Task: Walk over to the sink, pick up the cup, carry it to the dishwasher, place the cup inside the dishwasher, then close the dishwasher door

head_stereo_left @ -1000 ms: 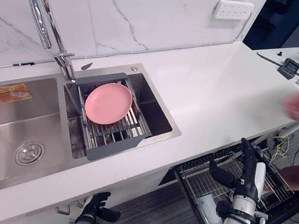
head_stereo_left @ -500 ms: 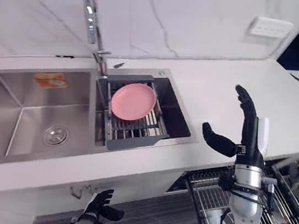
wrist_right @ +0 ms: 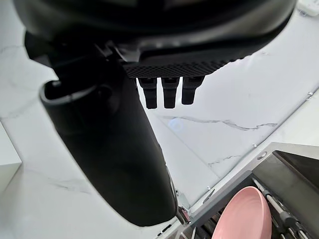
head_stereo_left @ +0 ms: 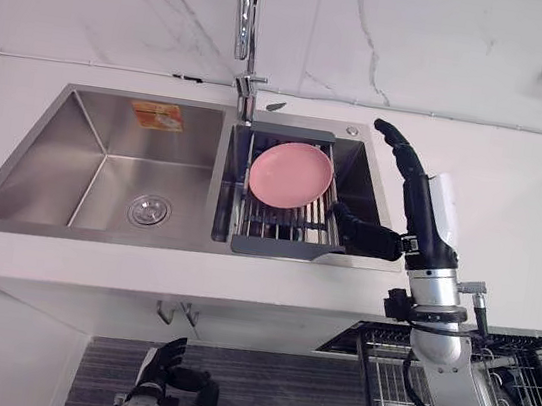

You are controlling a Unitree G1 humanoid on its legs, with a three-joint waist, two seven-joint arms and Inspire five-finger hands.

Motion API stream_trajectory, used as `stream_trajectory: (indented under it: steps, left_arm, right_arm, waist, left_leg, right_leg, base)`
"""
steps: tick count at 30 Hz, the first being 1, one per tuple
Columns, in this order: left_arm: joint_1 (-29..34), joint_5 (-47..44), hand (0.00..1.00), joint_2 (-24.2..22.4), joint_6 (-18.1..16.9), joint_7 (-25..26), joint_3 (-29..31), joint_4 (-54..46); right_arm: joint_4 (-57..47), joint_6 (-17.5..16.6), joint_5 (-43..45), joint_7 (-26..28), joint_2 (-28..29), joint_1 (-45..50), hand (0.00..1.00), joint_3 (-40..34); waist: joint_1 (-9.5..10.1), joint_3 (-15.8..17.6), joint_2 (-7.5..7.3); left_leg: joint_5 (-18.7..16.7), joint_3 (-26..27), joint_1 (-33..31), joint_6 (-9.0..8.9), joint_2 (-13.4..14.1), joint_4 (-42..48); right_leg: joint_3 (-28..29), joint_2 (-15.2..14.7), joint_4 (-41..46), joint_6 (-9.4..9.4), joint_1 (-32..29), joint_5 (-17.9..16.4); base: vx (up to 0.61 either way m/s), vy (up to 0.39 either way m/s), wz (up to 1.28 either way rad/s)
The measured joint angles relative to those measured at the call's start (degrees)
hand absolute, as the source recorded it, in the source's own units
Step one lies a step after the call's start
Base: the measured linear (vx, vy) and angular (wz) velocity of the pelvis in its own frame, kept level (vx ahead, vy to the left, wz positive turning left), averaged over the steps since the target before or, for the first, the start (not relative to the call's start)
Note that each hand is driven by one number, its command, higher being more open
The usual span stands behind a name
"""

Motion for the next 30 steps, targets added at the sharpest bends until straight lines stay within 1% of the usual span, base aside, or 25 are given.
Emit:
stream_trajectory:
  steps: [2, 3, 4, 5, 6, 7, 8, 9, 10, 11, 12, 13, 14, 15, 16, 18, 21, 23, 26, 30]
  left_arm:
    - [0.0, 0.0, 0.90, 0.7, 0.0, 0.0, -0.5, -0.2]
    - [0.0, 0.0, 0.90, 1.0, 0.0, 0.0, -0.6, -0.6]
    - [-0.1, 0.0, 0.90, 1.1, 0.0, 0.1, -0.6, -0.5]
    - [-0.1, 0.0, 0.90, 1.6, 0.0, 0.1, -1.1, -0.3]
    - [0.0, -0.1, 0.90, 1.9, 0.0, 0.1, -1.3, -0.2]
    - [-0.1, -0.1, 0.90, 2.0, 0.3, 0.0, -1.2, -0.3]
    - [0.0, -0.2, 0.90, 1.9, 0.5, 0.0, -1.3, -0.2]
    - [0.0, -0.2, 0.90, 1.6, 0.8, 0.0, -1.2, 0.0]
    - [0.0, -0.2, 0.90, 1.8, 0.8, -0.1, -0.9, 0.0]
    - [0.0, -0.2, 0.90, 2.0, 0.6, -0.1, -1.0, 0.1]
    - [0.1, -0.2, 0.90, 2.6, 0.4, -0.3, -1.0, -0.1]
    - [-0.2, -0.2, 0.90, 2.7, 0.4, -1.2, -0.9, 0.1]
    - [-0.2, -0.2, 0.90, 2.2, 0.3, -1.0, -0.8, 0.0]
    - [0.1, -0.2, 0.90, 1.4, -0.2, -0.6, -0.5, -0.1]
    - [0.4, -0.2, 0.90, 0.9, -0.3, -0.1, -0.1, -0.1]
    - [0.5, -0.2, 0.90, 0.6, -0.2, 0.1, 0.4, 0.1]
    - [0.7, -0.2, 0.90, 0.4, 0.3, 0.3, 1.1, 0.1]
    - [0.7, -0.2, 0.90, 0.4, 0.5, 0.2, 1.0, 0.0]
    - [0.6, -0.1, 0.90, 0.4, 0.5, 0.0, 0.7, 0.0]
    - [0.6, 0.0, 0.90, 0.5, 0.1, 0.0, 0.1, 0.0]
  right_arm:
    - [1.7, 0.4, -1.2, 0.0, 0.0, 0.0, 0.90, 0.0]
    - [3.1, 1.1, -2.4, 0.0, 0.0, -0.3, 0.90, 0.2]
    - [4.5, 1.7, -2.9, 0.1, -0.1, -1.0, 0.90, 0.9]
    - [5.7, 2.6, -4.1, 0.1, 0.0, -1.3, 0.90, 1.4]
    - [6.4, 2.8, -4.6, 0.2, -0.1, -1.3, 0.90, 1.5]
    - [6.9, 3.1, -5.1, 0.2, -0.2, -1.4, 0.90, 1.5]
    - [7.0, 3.2, -5.2, 0.3, -0.4, -1.4, 0.90, 1.5]
    - [6.9, 3.2, -6.2, 0.2, -1.2, -1.4, 0.90, 1.5]
    - [6.7, 3.1, -6.9, 0.2, -2.4, -1.5, 0.90, 1.5]
    - [6.6, 3.0, -7.3, 0.2, -3.0, -1.5, 0.90, 1.5]
    - [6.2, 3.0, -7.5, 0.2, -3.6, -1.6, 0.90, 1.5]
    - [6.1, 2.7, -7.8, 0.2, -4.2, -1.8, 0.90, 1.5]
    - [6.0, 2.6, -8.0, 0.2, -4.5, -1.9, 0.90, 1.5]
    - [6.0, 2.5, -8.4, 0.3, -4.9, -1.8, 0.90, 1.5]
    - [6.1, 2.5, -8.4, 0.3, -5.2, -1.8, 0.90, 1.4]
    - [6.1, 2.5, -8.4, 0.3, -6.8, -1.6, 0.90, 1.4]
    - [6.8, 2.5, -8.3, 0.3, -8.9, -1.5, 0.90, 0.8]
    - [7.1, 2.4, -8.3, 0.4, -9.1, -1.5, 0.90, 0.8]
    - [7.9, 1.5, -8.3, 1.0, -9.1, -1.5, 0.90, 1.0]
    - [10.5, 1.5, -8.3, 1.1, -9.1, -1.5, 0.90, 1.1]
  waist:
    - [-0.40, 0.6, -1.20]
    - [-0.40, 1.2, -2.11]
    - [-0.43, 1.3, -2.15]
    - [-0.59, 1.3, -2.21]
    - [-0.90, 1.5, -2.48]
    - [-1.53, 1.7, -2.29]
    - [-2.07, 1.8, -1.87]
    - [-2.93, 2.1, -1.43]
    - [-2.98, 2.1, -1.48]
    - [-3.01, 1.9, -1.79]
    - [-2.97, 1.2, -3.37]
    - [-2.85, 1.1, -4.02]
    - [-2.58, 1.1, -3.03]
    - [-2.16, 1.0, -1.53]
    - [-2.35, 0.9, -0.49]
    - [-2.49, 0.8, -0.24]
    - [-2.60, 0.8, -0.20]
    - [-2.43, 0.8, -0.19]
    - [-2.34, 0.7, -0.19]
    - [-2.33, 0.7, -0.05]
  left_leg:
    - [-0.8, 3.0, 1.6, 0.51, -1.1, -0.4]
    - [-1.0, 4.2, 3.1, 0.69, -2.1, -1.1]
    - [-1.2, 4.3, 3.5, 0.90, -2.4, -1.4]
    - [-1.1, 4.3, 4.3, 0.98, -2.7, -1.3]
    - [-1.1, 4.0, 5.3, 1.11, -2.8, -1.1]
    - [-1.3, 3.0, 6.2, 1.60, -2.2, -0.9]
    - [-1.6, 2.3, 6.4, 1.62, -1.8, -0.5]
    - [-2.2, 0.9, 6.3, 1.24, -0.6, 0.7]
    - [-2.7, 0.0, 6.0, 0.72, 0.0, 1.6]
    - [-3.0, -0.5, 5.5, 0.30, -0.2, 2.3]
    - [-3.8, -1.4, 4.8, -0.26, -1.2, 3.3]
    - [-4.9, -2.5, 4.5, -0.85, -2.0, 4.8]
    - [-5.5, -2.6, 4.0, -1.33, -1.2, 5.6]
    - [-6.3, -2.9, 3.4, -1.73, 0.1, 6.5]
    - [-6.6, -3.5, 3.4, -2.20, 1.2, 6.4]
    - [-6.9, -4.2, 3.6, -2.81, 2.2, 6.4]
    - [-7.0, -5.8, 4.6, -3.22, 3.0, 6.1]
    - [-7.1, -6.3, 4.9, -3.29, 3.0, 6.0]
    - [-7.1, -6.5, 4.9, -3.26, 2.6, 6.1]
    - [-6.8, -6.8, 4.6, -2.95, 2.2, 5.9]
  right_leg:
    - [0.5, -3.2, 6.2, 1.01, -1.6, -3.6]
    - [1.6, -5.3, 10.8, 1.74, -2.6, -5.4]
    - [3.4, -6.1, 14.8, 1.94, -4.3, -5.6]
    - [7.5, -6.8, 20.5, 1.38, -6.7, -5.3]
    - [10.9, -6.7, 23.7, 0.41, -7.9, -4.7]
    - [15.7, -5.6, 27.9, -1.64, -10.3, -4.3]
    - [18.2, -4.3, 28.5, -1.91, -10.8, -5.1]
    - [22.4, -1.4, 26.6, -1.73, -11.3, -7.2]
    - [25.3, 0.8, 22.4, -1.60, -11.7, -7.4]
    - [26.0, 1.3, 19.0, -1.14, -11.7, -6.6]
    - [26.7, 1.0, 13.4, -1.35, -11.7, -2.0]
    - [26.7, 0.2, 11.1, 0.71, -10.9, -0.3]
    - [26.3, 0.8, 9.9, 0.44, -10.2, 0.0]
    - [25.7, 2.2, 7.4, -0.06, -8.9, 0.9]
    - [24.6, 3.2, 5.4, -0.49, -7.6, 1.7]
    - [23.8, 4.3, 4.0, -0.77, -6.5, 2.0]
    - [22.0, 4.8, 1.9, -0.97, -3.7, 2.2]
    - [21.5, 4.8, 1.1, -0.95, -2.8, 2.4]
    - [21.4, 4.7, -1.5, -0.84, -1.4, 3.6]
    - [21.2, 4.4, -2.8, -0.73, -0.9, 4.2]
  base:
    - [0.09, 0.069, 0.01]
    - [0.10, 0.062, -0.14]
    - [0.07, 0.061, -0.22]
    - [0.09, 0.062, -0.14]
    - [0.17, 0.058, 0.06]
    - [0.19, 0.025, 0.23]
    - [0.18, -0.017, 0.47]
    - [0.13, -0.033, 0.57]
    - [0.12, -0.044, 0.60]
    - [0.10, -0.072, 0.51]
    - [0.12, -0.132, 0.55]
    - [0.13, -0.145, 0.44]
    - [0.13, -0.140, 0.25]
    - [0.15, -0.127, 0.10]
    - [0.11, -0.099, 0.11]
    - [0.11, -0.093, 0.15]
    - [0.09, -0.058, 0.28]
    - [0.03, -0.003, 0.16]
    - [0.00, 0.021, 0.05]
    - [-0.03, 0.018, 0.04]
